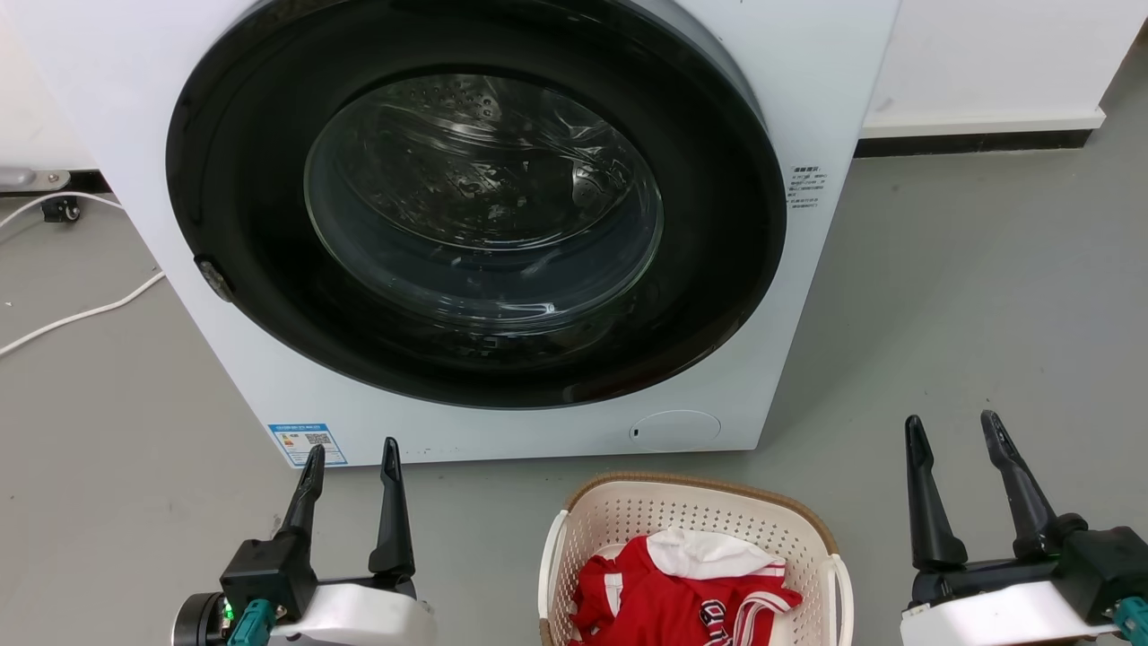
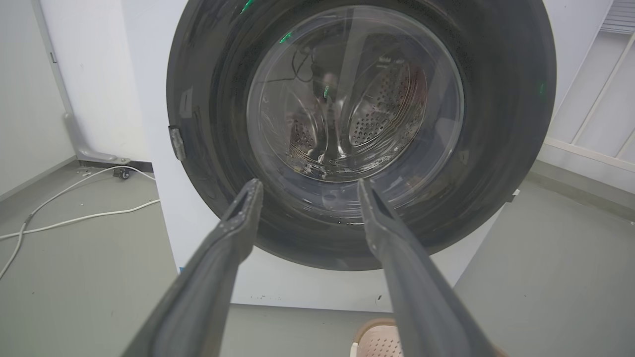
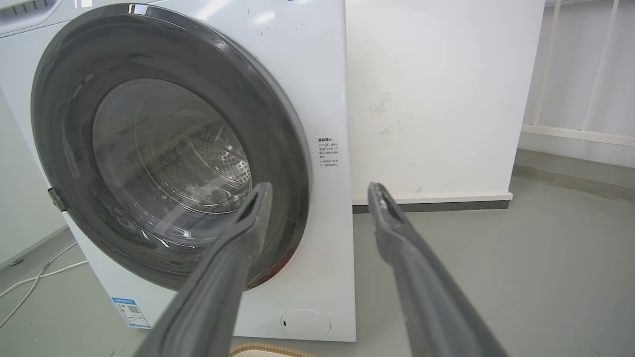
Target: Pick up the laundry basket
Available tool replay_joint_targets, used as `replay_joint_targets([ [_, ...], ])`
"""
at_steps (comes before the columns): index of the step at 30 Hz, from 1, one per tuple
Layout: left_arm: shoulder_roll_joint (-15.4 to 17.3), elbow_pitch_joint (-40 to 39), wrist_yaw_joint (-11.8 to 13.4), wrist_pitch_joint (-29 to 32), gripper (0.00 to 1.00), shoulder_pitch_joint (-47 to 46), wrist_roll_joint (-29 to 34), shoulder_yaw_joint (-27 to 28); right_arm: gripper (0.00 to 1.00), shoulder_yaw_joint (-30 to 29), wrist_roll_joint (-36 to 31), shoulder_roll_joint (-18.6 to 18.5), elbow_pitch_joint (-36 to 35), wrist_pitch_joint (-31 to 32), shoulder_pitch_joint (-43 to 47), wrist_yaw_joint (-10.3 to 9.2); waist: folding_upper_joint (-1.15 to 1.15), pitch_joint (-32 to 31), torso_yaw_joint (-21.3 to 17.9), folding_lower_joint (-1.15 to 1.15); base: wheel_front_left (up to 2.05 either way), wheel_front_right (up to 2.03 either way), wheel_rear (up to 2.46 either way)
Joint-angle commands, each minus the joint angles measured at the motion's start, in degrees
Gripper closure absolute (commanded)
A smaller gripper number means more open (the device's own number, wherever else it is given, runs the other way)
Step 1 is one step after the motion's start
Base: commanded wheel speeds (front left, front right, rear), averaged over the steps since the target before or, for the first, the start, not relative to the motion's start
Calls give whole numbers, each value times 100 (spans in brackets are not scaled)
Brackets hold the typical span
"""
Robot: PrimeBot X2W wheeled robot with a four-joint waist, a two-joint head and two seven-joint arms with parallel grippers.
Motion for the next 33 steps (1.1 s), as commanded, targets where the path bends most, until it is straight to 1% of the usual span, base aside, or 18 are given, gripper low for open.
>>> replay_joint_targets([
  [1, 8, 0, -13, -51, 0, 48, 83, -6, 0, 12, -104, -23, -43, -37, 69, -2, 0, -1, 2, 0, 0, 0, 0],
  [10, 8, 20, -12, -142, 0, 90, 335, -21, 0, 30, -381, -24, -59, -135, 118, -2, 0, 12, 11, 0, 0, 0, 0],
  [22, 8, 84, 17, -132, 0, 71, 329, -8, 0, 22, -179, -23, 65, -124, 117, -2, 0, 15, 18, 0, 0, 0, 0],
  [33, 8, 120, 47, -132, 0, 68, 350, -8, 0, 31, -161, -23, 95, -124, 94, -2, 0, 19, -2, 0, 0, 0, 0],
])
